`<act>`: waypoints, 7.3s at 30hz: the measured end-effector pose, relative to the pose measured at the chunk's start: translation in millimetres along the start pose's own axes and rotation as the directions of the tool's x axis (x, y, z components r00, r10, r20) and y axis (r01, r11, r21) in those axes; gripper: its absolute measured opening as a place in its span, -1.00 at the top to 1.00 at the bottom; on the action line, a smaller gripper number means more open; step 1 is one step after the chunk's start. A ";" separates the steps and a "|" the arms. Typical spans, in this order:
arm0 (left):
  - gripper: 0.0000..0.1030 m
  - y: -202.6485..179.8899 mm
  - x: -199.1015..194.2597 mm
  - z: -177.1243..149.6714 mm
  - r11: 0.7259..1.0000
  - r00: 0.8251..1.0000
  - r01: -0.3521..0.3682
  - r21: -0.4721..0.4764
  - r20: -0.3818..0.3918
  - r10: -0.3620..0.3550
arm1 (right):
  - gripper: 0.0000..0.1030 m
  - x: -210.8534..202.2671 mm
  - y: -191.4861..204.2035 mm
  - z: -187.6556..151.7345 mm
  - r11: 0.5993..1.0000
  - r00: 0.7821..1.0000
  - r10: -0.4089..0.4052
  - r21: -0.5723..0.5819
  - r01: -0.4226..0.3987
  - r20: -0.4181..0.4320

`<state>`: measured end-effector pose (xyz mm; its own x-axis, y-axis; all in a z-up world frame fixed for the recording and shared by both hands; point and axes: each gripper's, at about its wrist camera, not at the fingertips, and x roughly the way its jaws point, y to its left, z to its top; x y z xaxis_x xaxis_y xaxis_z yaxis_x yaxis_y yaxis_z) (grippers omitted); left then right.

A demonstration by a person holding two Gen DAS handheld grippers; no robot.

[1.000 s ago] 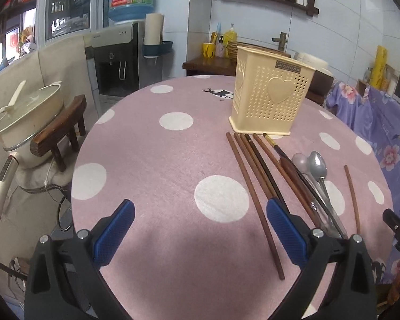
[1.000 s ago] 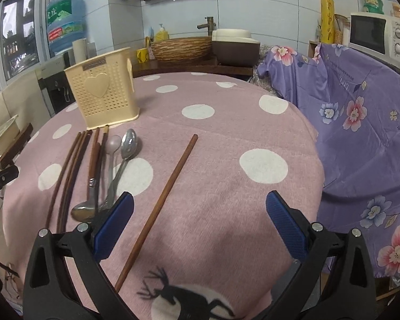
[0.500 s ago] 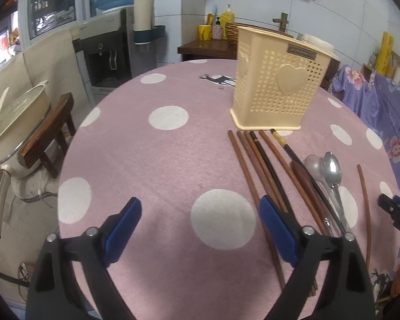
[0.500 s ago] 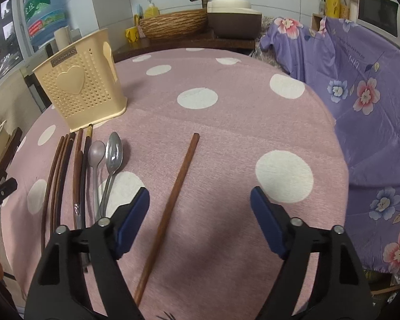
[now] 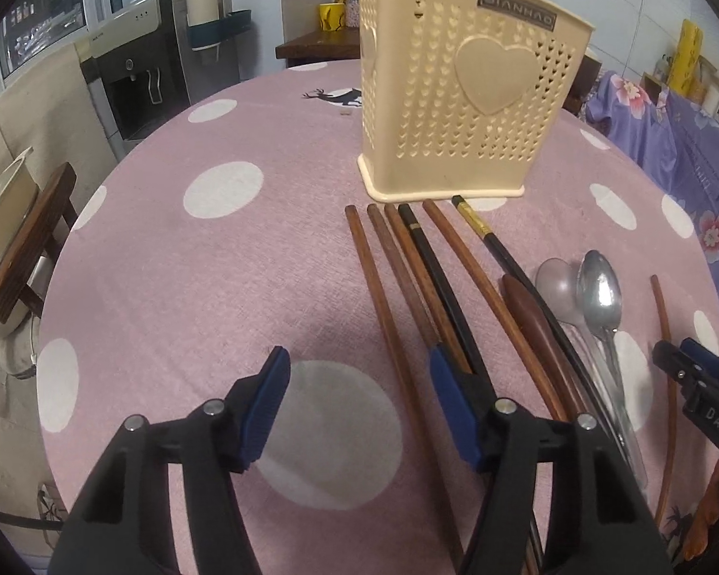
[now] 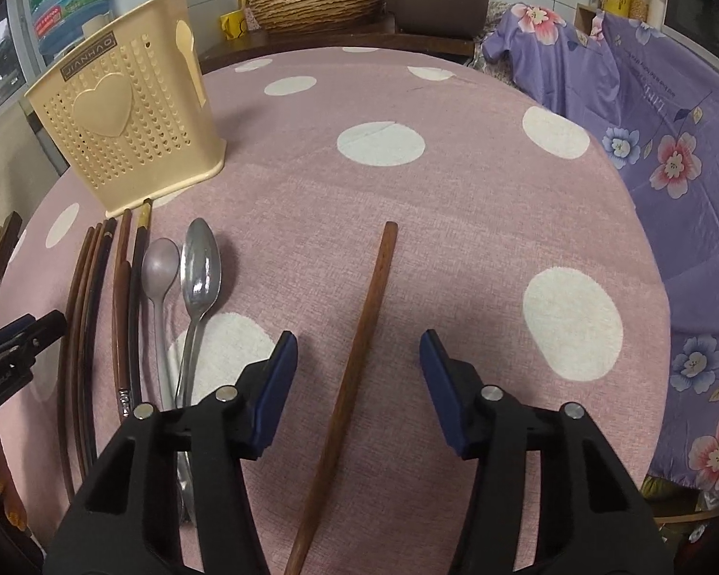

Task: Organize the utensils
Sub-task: 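Move the right tool to the lone brown chopstick and close on it, then lift the brown chopstick with the right tool over the cream caddy, then lower the chopstick into the caddy and open the right tool, then move the right tool to the large metal spoon and grasp its bowl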

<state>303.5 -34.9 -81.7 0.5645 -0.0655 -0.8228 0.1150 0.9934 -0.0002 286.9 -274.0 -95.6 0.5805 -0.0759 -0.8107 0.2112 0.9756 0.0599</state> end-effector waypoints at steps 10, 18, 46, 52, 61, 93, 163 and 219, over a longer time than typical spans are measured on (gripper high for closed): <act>-0.01 23.3 8.0 7.0 0.999 0.999 -0.044 -0.023 -0.033 0.043 | 0.22 3.3 -17.0 11.1 0.999 1.000 -0.008 0.046 0.008 -0.012; -0.01 25.4 29.5 39.4 0.997 0.997 -0.044 -0.060 -0.063 0.040 | 0.35 13.8 -0.8 24.4 0.999 1.000 -0.018 0.028 0.018 -0.012; 0.78 9.1 38.0 52.3 0.996 0.996 -0.091 0.007 -0.026 0.091 | 0.85 36.0 18.6 49.1 0.997 1.000 -0.015 -0.075 0.015 0.000; 0.79 7.3 36.5 48.4 0.994 0.994 -0.108 -0.015 -0.002 0.108 | 0.85 34.9 18.5 45.6 0.998 1.000 -0.008 -0.070 0.009 0.006; 0.82 10.4 36.2 49.3 0.994 0.996 -0.088 -0.058 0.020 0.089 | 0.86 33.8 9.1 49.6 0.997 0.997 0.079 -0.024 -0.079 0.009; 0.84 47.5 -122.3 109.2 0.989 0.903 0.037 -0.145 0.430 0.029 | 0.86 -132.3 0.5 124.5 0.960 0.866 0.277 -0.162 -0.228 0.417; -0.91 21.3 -119.9 109.2 0.989 0.835 0.118 -0.085 0.547 -0.053 | -0.61 -126.9 70.9 170.3 0.946 0.741 0.322 -0.187 -0.263 0.589; -0.28 27.7 -10.3 -18.1 0.997 0.999 0.033 -0.065 0.010 -0.032 | -0.26 11.8 6.5 15.6 0.979 0.997 0.067 -0.193 -0.073 -0.039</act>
<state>286.1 -5.0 -83.5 0.5688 -0.0985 -0.8166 0.0805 0.9947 -0.0639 307.4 -271.8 -95.7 0.5623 -0.0025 -0.8270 0.0129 0.9999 0.0057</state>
